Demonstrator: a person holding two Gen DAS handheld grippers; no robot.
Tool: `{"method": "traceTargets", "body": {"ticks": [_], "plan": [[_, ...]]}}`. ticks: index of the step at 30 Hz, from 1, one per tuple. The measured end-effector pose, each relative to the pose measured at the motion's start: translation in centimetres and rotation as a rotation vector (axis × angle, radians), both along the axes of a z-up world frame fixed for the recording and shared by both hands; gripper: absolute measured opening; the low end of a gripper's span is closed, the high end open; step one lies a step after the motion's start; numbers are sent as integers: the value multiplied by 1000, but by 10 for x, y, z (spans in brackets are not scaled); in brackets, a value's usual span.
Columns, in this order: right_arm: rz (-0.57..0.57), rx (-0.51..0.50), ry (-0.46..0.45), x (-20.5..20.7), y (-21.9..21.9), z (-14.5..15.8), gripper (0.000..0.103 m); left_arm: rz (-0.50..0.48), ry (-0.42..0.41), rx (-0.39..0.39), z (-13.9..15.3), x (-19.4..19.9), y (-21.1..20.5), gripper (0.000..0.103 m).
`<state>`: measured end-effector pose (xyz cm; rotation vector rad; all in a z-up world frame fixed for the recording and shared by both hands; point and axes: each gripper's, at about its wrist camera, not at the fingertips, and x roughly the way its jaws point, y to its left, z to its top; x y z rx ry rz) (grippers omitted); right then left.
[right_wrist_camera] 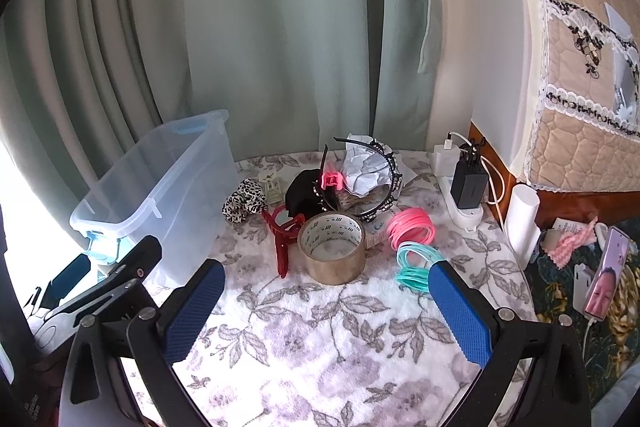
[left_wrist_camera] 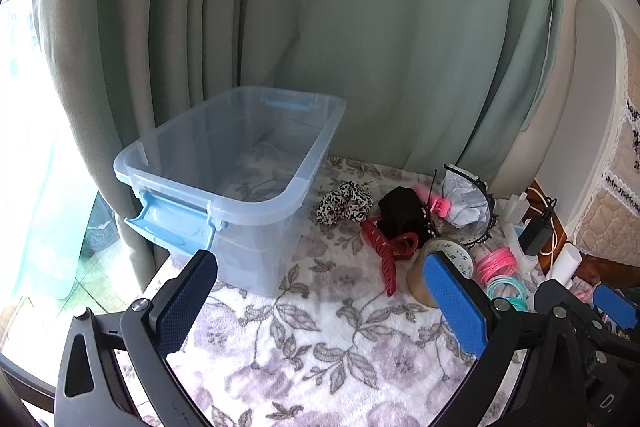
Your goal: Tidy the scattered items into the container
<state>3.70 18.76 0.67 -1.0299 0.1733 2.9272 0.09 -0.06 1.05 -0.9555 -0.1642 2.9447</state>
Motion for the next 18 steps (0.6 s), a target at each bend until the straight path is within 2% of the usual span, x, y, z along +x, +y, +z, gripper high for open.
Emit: {"method": "traceTargets", "body": {"ticks": [14,18], "plan": [[17,4,-9,-2,1,-1,103,13,4,-23,-2,-2,1,103],[18,-3,-14,-4,3,-4,103,58,9,-34,-3,-2,3,103]]}}
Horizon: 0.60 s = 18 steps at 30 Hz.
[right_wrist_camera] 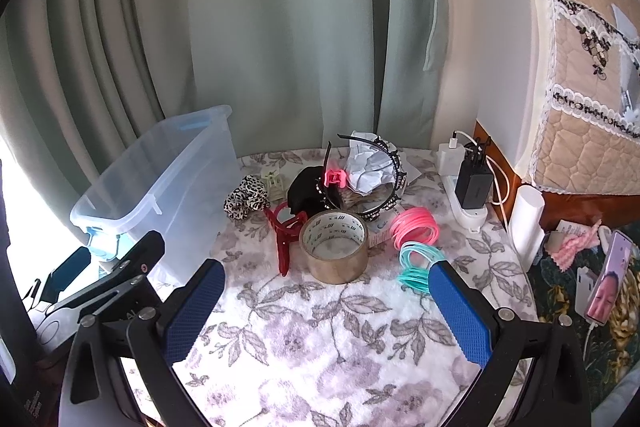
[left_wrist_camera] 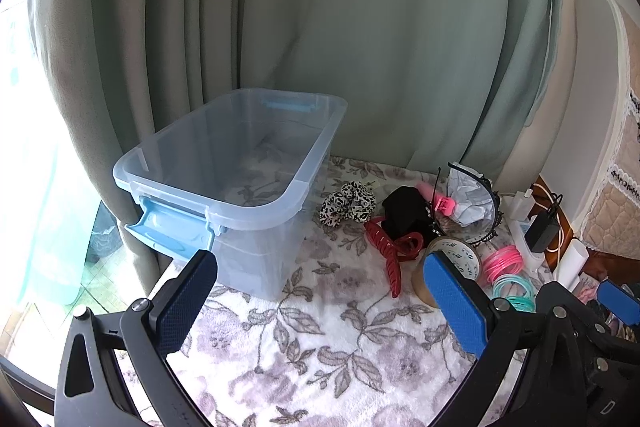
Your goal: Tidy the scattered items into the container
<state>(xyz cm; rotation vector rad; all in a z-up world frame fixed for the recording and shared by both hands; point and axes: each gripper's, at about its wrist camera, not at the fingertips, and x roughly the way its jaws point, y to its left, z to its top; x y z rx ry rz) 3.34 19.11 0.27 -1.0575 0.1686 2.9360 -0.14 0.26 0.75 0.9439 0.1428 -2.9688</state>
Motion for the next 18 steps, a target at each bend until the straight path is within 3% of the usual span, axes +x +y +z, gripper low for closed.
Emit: {"method": "traceTargets", "body": {"ticks": [18], "plan": [[1,-10,-6,-6,5,2,103,-7,-36,-13,5,-8,5,103]]}}
